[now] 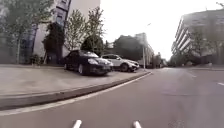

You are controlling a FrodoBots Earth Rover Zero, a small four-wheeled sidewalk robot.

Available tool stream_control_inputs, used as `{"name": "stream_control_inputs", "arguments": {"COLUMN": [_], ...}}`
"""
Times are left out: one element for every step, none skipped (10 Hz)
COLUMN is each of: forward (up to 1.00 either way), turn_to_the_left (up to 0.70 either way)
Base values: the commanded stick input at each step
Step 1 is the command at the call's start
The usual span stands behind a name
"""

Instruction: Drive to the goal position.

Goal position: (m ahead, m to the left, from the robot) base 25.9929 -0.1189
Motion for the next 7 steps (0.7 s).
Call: {"name": "stream_control_inputs", "arguments": {"forward": [0.45, 0.45, 0.45, 0.45, 0.45, 0.45, 0.45], "turn_to_the_left": [-0.22, -0.22, -0.22, -0.22, -0.22, -0.22, -0.22]}}
